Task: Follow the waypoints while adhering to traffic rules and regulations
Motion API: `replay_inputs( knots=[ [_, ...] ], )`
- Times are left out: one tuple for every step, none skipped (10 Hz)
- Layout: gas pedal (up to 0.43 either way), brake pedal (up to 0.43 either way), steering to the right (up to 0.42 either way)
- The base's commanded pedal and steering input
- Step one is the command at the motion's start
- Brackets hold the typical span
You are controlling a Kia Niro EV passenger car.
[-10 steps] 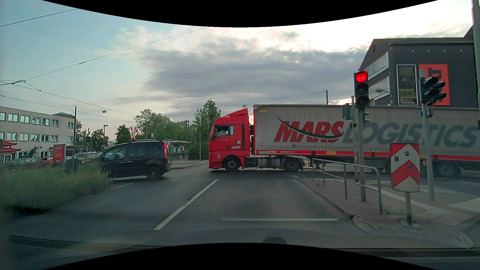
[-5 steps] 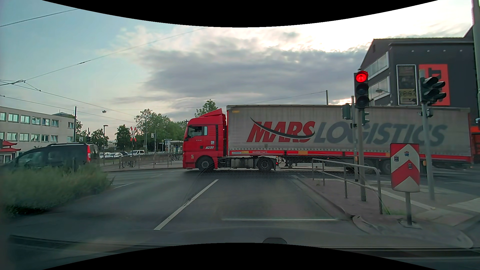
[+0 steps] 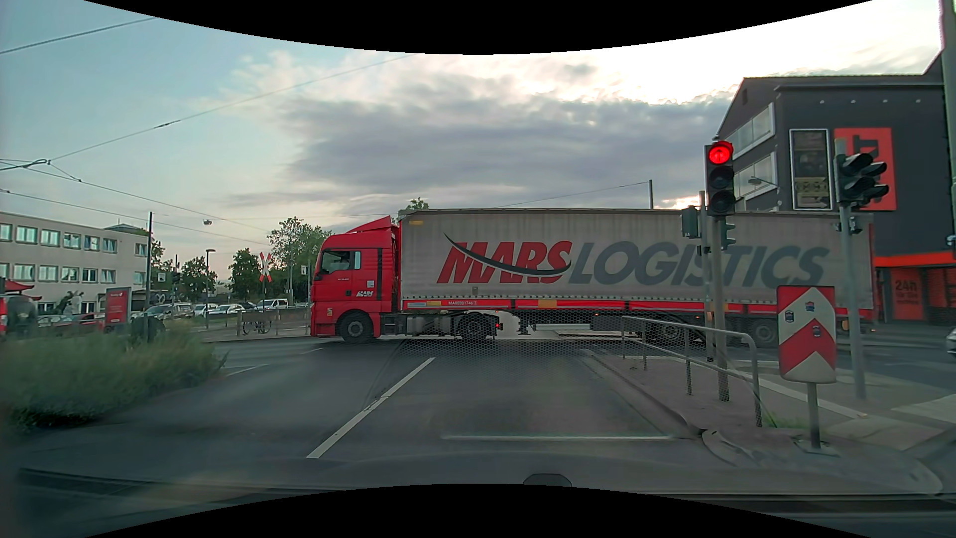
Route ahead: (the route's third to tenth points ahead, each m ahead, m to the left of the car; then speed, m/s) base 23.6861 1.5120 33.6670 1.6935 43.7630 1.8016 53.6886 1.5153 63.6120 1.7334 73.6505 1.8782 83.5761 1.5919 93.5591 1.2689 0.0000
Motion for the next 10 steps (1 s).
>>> replay_inputs(
  knots=[
    [0.0, 0.268, -0.004],
    [0.0, 0.268, -0.004],
    [0.0, 0.262, -0.004],
    [0.0, 0.268, -0.004],
    [0.0, 0.262, -0.004],
    [0.0, 0.262, -0.004],
    [0.0, 0.268, -0.004],
    [0.0, 0.268, -0.004],
    [0.0, 0.262, -0.004],
    [0.0, 0.262, -0.004]
  ],
)
